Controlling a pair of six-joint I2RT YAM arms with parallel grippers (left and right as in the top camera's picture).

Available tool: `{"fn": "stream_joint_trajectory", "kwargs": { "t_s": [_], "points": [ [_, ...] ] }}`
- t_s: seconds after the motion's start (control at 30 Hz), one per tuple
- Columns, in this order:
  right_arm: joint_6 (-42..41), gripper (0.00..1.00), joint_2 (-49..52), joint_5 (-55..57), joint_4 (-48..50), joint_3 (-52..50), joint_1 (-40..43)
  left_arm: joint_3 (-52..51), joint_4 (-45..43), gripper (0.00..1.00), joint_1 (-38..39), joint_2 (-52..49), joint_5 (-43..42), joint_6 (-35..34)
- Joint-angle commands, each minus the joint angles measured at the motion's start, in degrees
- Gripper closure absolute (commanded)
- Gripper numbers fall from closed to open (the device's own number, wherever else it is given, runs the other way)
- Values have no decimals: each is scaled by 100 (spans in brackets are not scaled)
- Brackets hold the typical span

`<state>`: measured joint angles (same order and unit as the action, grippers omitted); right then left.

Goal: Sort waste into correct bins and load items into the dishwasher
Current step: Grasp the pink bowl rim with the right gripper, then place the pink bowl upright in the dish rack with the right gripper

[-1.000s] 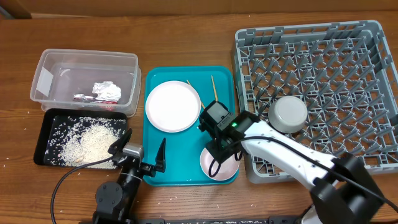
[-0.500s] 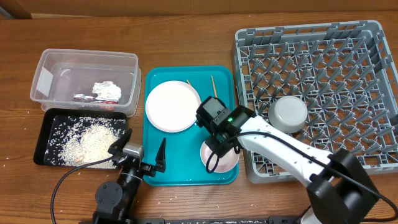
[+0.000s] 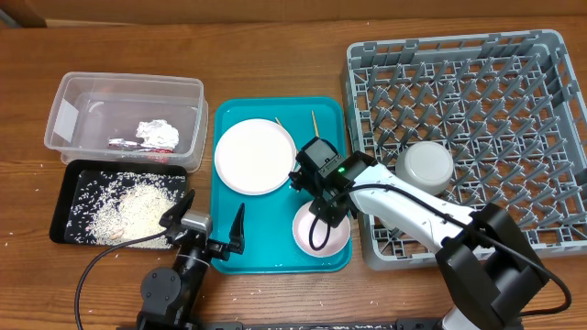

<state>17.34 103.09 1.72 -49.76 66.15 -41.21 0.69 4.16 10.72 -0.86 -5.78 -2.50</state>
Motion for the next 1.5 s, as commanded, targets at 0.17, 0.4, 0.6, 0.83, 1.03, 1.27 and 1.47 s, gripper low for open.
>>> {"fn": "stream_joint_trajectory", "kwargs": {
  "t_s": [0.17, 0.4, 0.6, 0.83, 1.03, 1.27, 1.47],
  "points": [
    [-1137, 96, -671, -50, -514, 977, 4, -42, -17, 0, -57, 59, 42, 125],
    [-2706, 96, -1838, 1445, -629, 1532, 214, -42, -17, 0, -57, 59, 42, 125],
    [-5064, 96, -2400, 5493, -1451, 1532, 1038, -42, -17, 0, -57, 59, 42, 125],
    [-5169, 96, -2173, 5934, -1648, 1530, 2997, -42, -17, 0, -57, 59, 39, 125],
    [-5169, 96, -1641, 5751, -1805, 1523, 4424, -42, -17, 0, -57, 59, 42, 125],
    [-5167, 96, -501, 5803, -2090, 1519, 5093, -42, -17, 0, -57, 55, 42, 125],
    [-5176, 96, 72, 5757, -2306, 1519, 4791, -42, -17, 0, -57, 55, 42, 125]
  ]
}}
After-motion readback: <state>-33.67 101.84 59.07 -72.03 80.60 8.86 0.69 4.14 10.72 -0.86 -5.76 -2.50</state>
